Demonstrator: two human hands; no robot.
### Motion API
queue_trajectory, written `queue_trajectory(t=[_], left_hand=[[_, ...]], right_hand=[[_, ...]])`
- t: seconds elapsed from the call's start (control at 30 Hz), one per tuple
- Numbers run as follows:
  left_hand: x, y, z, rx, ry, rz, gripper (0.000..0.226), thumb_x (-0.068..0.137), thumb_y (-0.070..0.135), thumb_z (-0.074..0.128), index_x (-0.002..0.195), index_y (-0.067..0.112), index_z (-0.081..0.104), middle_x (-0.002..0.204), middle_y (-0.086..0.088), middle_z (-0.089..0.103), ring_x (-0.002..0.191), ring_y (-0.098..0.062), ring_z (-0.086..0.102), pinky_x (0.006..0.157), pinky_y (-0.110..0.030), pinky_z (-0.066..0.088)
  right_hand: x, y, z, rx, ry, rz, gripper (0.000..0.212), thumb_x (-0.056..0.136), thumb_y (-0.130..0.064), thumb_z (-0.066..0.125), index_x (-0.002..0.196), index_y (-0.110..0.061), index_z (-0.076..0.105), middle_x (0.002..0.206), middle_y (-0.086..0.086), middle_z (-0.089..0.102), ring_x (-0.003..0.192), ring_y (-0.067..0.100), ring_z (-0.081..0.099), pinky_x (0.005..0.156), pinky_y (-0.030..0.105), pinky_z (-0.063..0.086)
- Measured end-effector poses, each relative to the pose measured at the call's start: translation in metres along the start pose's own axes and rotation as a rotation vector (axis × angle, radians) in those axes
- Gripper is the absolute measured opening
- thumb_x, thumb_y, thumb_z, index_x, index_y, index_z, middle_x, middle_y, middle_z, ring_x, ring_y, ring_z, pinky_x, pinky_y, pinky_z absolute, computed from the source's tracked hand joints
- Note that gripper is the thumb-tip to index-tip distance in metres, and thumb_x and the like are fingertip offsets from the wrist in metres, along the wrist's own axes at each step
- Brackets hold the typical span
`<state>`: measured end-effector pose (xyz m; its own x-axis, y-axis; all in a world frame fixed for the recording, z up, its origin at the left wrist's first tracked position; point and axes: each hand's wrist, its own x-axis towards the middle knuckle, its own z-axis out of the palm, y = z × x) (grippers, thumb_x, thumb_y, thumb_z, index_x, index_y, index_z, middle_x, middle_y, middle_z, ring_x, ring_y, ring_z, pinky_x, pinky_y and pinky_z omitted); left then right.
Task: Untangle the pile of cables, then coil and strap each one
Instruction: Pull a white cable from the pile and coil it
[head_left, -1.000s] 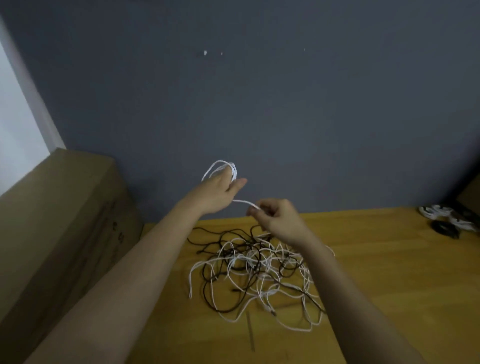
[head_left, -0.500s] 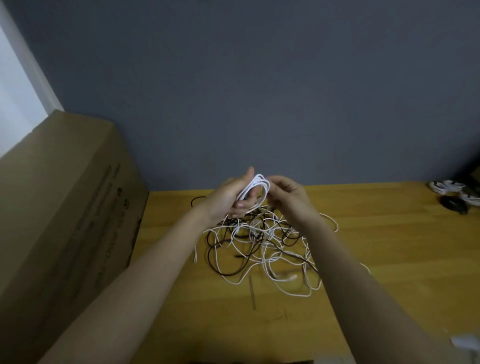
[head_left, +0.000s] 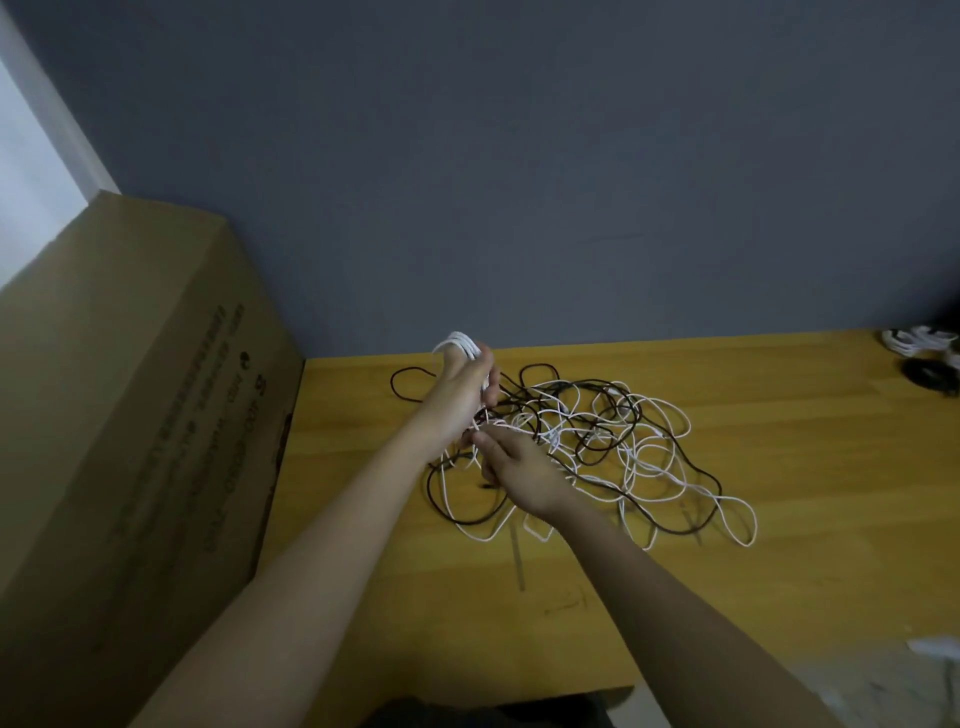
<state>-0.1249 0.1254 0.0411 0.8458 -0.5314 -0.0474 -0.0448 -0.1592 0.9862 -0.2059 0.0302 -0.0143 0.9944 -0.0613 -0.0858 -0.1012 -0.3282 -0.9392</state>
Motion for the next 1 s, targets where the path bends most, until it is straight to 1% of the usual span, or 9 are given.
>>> queue_trajectory(t=[0.13,0.3,0.4,0.47,0.57,0.67,0.8,0.9,1.0], left_hand=[[0.004,-0.022,-0.003,0.475,0.015,0.039,0.029,0.102,0.037,0.030,0.100,0.010,0.036,0.088,0.002,0.038,0.071,-0.012,0.035,0.066,-0.031,0.033],[0.000,-0.044,-0.017,0.793,-0.157,0.029,0.029,0.102,0.044,0.027,0.095,0.016,0.033,0.074,0.006,0.041,0.059,-0.001,0.042,0.050,-0.026,0.025],[-0.011,-0.046,-0.010,0.705,-0.262,-0.007,0.057,0.084,0.075,0.013,0.080,0.026,0.043,0.089,0.007,0.048,0.068,-0.003,0.051,0.062,-0.031,0.040],[-0.020,-0.045,-0.007,0.647,-0.305,-0.016,0.062,0.078,0.080,0.010,0.075,0.030,0.047,0.077,0.008,0.055,0.064,-0.005,0.053,0.068,-0.033,0.044],[-0.029,-0.043,0.000,0.541,-0.351,-0.047,0.059,0.090,0.071,0.018,0.070,0.027,0.051,0.053,0.011,0.051,0.047,-0.005,0.045,0.059,-0.028,0.039],[-0.035,-0.032,0.008,0.186,-0.460,-0.071,0.055,0.093,0.065,0.026,0.065,0.026,0.052,0.045,0.009,0.039,0.042,-0.014,0.033,0.046,-0.023,0.032],[-0.035,-0.015,0.008,-0.192,-0.456,-0.079,0.049,0.091,0.055,0.032,0.061,0.021,0.050,0.043,0.009,0.033,0.035,-0.008,0.026,0.038,-0.018,0.029],[-0.035,-0.010,0.007,-0.267,-0.372,-0.090,0.047,0.089,0.053,0.033,0.058,0.019,0.047,0.041,0.008,0.031,0.033,-0.008,0.025,0.037,-0.018,0.028],[-0.034,-0.011,0.005,-0.281,-0.284,-0.090,0.048,0.094,0.049,0.029,0.065,0.014,0.043,0.041,0.007,0.031,0.033,-0.008,0.024,0.038,-0.019,0.028]], right_hand=[[-0.007,-0.001,-0.001,-0.453,-0.055,-0.128,0.032,0.101,-0.034,0.044,0.090,-0.013,0.066,0.060,-0.001,0.054,0.060,0.017,0.054,0.060,0.034,0.042],[-0.023,0.001,-0.019,-0.420,0.059,-0.186,0.021,0.095,-0.030,0.056,0.089,-0.016,0.069,0.070,0.003,0.066,0.064,0.018,0.057,0.060,0.035,0.045],[-0.027,0.003,-0.040,-0.480,0.154,-0.209,0.014,0.093,-0.022,0.061,0.097,-0.016,0.072,0.088,-0.004,0.071,0.079,0.015,0.062,0.071,0.034,0.049],[-0.028,0.005,-0.058,-0.478,0.245,-0.223,0.011,0.090,-0.021,0.065,0.096,-0.016,0.073,0.090,-0.010,0.067,0.084,0.013,0.062,0.074,0.029,0.049],[-0.027,0.004,-0.080,-0.410,0.352,-0.176,0.004,0.081,-0.031,0.073,0.082,-0.029,0.070,0.085,-0.015,0.063,0.081,0.000,0.058,0.069,0.019,0.045],[-0.020,0.001,-0.084,-0.279,0.387,-0.180,0.015,0.082,-0.026,0.073,0.077,-0.038,0.065,0.083,-0.015,0.063,0.079,-0.002,0.056,0.065,0.011,0.039],[-0.013,0.002,-0.075,0.004,0.324,-0.121,0.017,0.091,-0.012,0.062,0.087,-0.027,0.067,0.082,-0.011,0.066,0.074,-0.008,0.057,0.069,0.009,0.042],[-0.014,0.011,-0.061,0.141,0.236,-0.063,0.023,0.096,-0.011,0.052,0.080,-0.022,0.065,0.064,-0.016,0.059,0.062,-0.003,0.051,0.063,0.011,0.041],[-0.017,0.028,-0.042,0.242,0.190,0.058,0.027,0.100,-0.016,0.046,0.081,-0.016,0.065,0.063,0.001,0.047,0.060,0.010,0.045,0.063,0.023,0.039]])
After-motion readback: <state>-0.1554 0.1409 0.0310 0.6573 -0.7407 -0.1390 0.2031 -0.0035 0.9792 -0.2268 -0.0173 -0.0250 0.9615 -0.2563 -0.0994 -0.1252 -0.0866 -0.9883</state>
